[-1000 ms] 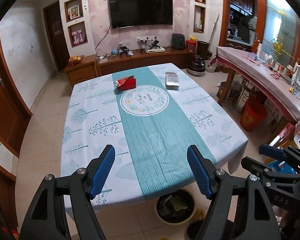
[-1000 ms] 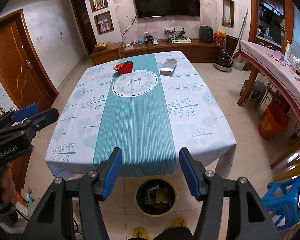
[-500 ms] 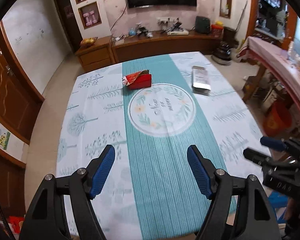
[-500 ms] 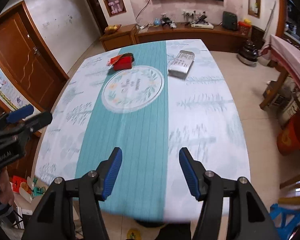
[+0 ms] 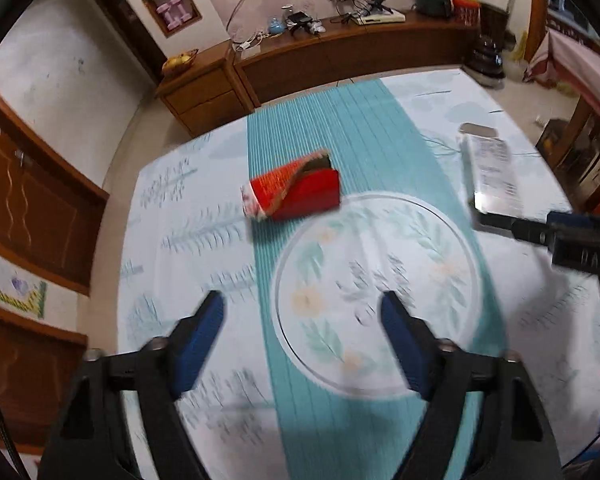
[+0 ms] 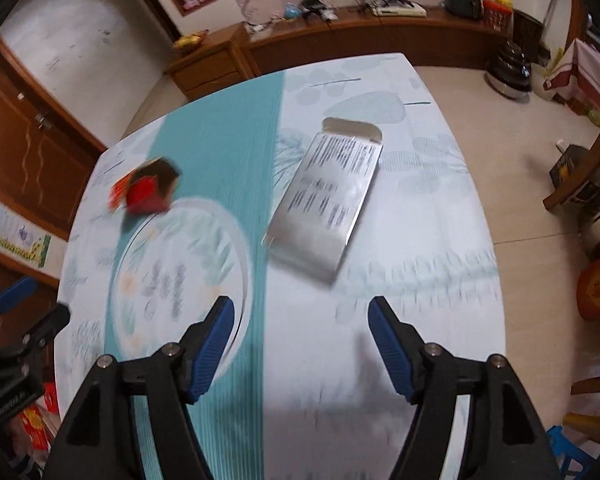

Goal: Collect trash
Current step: 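Grasp the torn red box with the left tool while the right tool grasps the silver box, then lift the red box and silver box and carry them down over the bin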

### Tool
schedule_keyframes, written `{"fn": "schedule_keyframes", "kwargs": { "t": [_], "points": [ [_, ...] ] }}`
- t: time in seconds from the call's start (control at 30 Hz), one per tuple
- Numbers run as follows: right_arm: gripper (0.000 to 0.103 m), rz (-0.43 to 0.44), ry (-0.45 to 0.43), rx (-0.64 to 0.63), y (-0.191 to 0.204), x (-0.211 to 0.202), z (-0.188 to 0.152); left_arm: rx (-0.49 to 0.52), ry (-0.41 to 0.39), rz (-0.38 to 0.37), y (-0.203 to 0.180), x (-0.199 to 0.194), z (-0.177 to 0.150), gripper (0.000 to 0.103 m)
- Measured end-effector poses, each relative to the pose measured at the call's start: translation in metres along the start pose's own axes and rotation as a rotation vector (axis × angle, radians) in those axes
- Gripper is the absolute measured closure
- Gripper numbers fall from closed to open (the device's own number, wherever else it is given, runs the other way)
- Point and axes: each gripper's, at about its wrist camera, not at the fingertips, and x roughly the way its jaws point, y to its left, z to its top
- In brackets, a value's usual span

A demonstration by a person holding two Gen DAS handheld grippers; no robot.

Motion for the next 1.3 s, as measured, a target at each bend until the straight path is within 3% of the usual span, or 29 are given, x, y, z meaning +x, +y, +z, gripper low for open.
{"fn": "schedule_keyframes", "kwargs": {
  "t": [0.03,0.07,0.13,0.33,0.43,0.47,0.53,0.57,0.83,1.1,1.2,1.23,1.27,1.3],
  "points": [
    [0.029,0.005,0.004,0.013,-0.002,0.006,0.007,0.015,0.003,0.003,0.001,0.006,0.006,0.005],
    [0.027,0.008,0.005,0.031,-0.004,0.013,0.015,0.027,0.005,0.006,0.002,0.011,0.011,0.004],
    [0.022,0.007,0.016,0.052,-0.004,0.026,0.029,0.061,0.013,0.023,0.003,0.022,0.022,0.004],
    [0.019,-0.053,0.079,0.078,0.005,0.061,0.054,0.145,0.051,0.054,0.005,0.054,0.047,0.002],
    [0.019,-0.092,0.059,0.015,0.017,0.067,0.058,0.196,0.054,0.088,0.004,0.069,0.059,0.002],
    [0.021,-0.102,0.056,-0.007,0.02,0.069,0.058,0.217,0.061,0.095,0.002,0.074,0.063,0.002],
    [0.034,-0.127,0.033,-0.069,0.026,0.071,0.057,0.255,0.078,0.103,0.001,0.085,0.07,0.002],
    [0.034,-0.137,0.02,-0.105,0.028,0.071,0.056,0.274,0.087,0.11,-0.001,0.091,0.073,0.002],
    [0.035,-0.054,0.003,-0.181,0.018,0.063,0.049,0.401,0.151,0.099,-0.009,0.132,0.096,0.003],
    [0.035,0.005,0.009,-0.181,0.012,0.061,0.052,0.4,0.235,0.067,-0.007,0.164,0.114,0.004],
    [0.036,0.022,0.01,-0.176,0.009,0.06,0.054,0.328,0.255,0.0,-0.001,0.167,0.114,0.031],
    [0.037,0.028,0.01,-0.174,0.008,0.06,0.054,0.292,0.261,-0.028,0.002,0.166,0.114,0.049],
    [0.037,0.04,0.009,-0.166,0.006,0.059,0.054,0.275,0.259,-0.013,0.002,0.165,0.114,0.059],
    [0.037,0.059,0.01,-0.154,0.002,0.058,0.054,0.254,0.252,0.004,0.004,0.163,0.113,0.061]
  ]
}}
